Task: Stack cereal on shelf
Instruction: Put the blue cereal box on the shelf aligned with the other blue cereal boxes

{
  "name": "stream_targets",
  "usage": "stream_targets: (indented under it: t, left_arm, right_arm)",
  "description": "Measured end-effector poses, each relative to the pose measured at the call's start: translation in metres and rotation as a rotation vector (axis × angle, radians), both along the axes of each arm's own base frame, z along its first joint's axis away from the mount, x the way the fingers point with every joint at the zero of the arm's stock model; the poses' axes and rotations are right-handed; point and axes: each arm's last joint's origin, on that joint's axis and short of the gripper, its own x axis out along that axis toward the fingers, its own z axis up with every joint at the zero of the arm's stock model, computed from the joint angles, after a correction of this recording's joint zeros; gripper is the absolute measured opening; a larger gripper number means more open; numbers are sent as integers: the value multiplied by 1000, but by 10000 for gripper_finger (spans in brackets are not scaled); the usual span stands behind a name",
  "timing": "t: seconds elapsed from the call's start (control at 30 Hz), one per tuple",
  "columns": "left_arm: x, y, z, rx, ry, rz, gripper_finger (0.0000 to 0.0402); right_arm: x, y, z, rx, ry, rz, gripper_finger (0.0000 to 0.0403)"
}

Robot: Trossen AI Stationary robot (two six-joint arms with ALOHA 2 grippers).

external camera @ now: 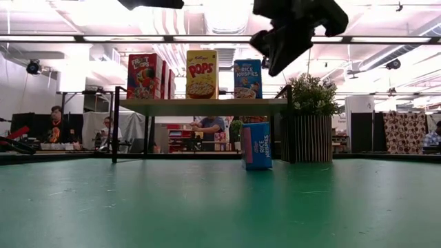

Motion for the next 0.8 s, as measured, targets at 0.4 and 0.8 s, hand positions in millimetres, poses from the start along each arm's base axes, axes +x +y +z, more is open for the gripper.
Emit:
stream_targets:
  t: [0.4,0.8]
  left_arm:
    - [0,0,-1,7,5,-6,204]
    - [-3,1,2,33,13,-16,204]
  right_arm:
    - [35,-2,-22,-63,150,143,25]
    - [50,-7,-40,-258,169,238,189]
